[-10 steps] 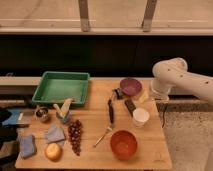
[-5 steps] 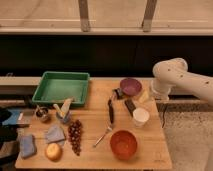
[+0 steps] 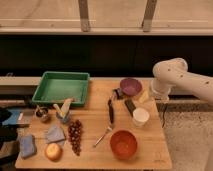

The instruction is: Place fork in paper cup

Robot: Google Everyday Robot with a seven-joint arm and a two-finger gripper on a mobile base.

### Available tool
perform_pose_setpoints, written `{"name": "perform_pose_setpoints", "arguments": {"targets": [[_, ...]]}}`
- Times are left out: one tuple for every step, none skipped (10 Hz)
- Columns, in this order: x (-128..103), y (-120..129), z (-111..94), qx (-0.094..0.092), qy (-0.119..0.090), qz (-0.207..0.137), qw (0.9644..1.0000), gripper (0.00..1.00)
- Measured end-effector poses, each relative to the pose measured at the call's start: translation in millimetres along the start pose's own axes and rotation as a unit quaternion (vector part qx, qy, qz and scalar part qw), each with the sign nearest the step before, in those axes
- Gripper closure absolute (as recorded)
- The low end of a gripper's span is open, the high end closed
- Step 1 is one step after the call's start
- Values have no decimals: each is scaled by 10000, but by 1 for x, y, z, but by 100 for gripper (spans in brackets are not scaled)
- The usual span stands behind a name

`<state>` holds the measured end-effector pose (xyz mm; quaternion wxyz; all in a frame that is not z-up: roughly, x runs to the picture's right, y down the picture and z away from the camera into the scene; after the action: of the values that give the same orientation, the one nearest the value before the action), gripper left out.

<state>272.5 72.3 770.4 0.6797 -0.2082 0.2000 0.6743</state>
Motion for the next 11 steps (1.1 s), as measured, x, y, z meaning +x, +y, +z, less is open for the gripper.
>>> {"name": "perform_pose_setpoints", "arguments": {"targets": [[0,0,0,0,0,0,10000,20],[0,0,0,0,-1,-1,10000,20],[0,0,0,0,0,-1,10000,20],[0,0,0,-1,0,-2,10000,20],[0,0,0,1,3,-5,10000,20],[0,1,0,-2,-14,-17,10000,20],[2,3,-2,6,-68,-101,9999,20],[7,17,-6,23,-155,-410,9990,20],[10,33,-9,8,-192,-596,9980,20],[11,52,-11,3,-224,-824,9964,20],[10,75,-13,-5,-246,-1087,9938,20]]}}
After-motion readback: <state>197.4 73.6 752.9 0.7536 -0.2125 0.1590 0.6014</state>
